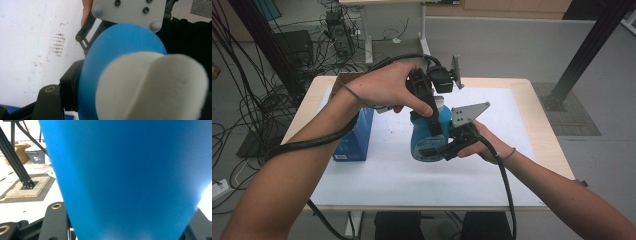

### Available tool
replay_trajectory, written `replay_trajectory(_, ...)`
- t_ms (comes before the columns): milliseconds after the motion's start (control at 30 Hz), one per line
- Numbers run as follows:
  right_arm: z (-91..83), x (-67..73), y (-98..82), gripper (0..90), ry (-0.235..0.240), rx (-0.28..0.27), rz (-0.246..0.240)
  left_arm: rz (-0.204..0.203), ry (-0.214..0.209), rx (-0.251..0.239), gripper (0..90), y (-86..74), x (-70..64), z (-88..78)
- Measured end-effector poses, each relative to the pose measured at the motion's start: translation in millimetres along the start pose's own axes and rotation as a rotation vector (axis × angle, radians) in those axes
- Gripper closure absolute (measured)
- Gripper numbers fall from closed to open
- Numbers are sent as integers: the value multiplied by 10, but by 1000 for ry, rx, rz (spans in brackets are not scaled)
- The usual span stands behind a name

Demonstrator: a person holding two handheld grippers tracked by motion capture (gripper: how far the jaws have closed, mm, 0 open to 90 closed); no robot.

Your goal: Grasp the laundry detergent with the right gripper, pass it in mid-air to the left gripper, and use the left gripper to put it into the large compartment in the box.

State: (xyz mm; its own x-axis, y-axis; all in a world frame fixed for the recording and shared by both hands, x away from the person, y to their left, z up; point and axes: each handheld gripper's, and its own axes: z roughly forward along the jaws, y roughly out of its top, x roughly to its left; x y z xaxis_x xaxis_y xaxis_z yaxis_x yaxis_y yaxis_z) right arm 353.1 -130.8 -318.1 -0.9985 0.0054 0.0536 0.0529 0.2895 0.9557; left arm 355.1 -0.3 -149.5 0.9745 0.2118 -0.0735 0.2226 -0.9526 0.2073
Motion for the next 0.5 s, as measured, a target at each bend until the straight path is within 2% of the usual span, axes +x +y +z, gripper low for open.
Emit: replay_trajectory(500, -7, 8, 4, 405, 0, 1, -2, 4, 1, 3, 338, -4, -12, -4)
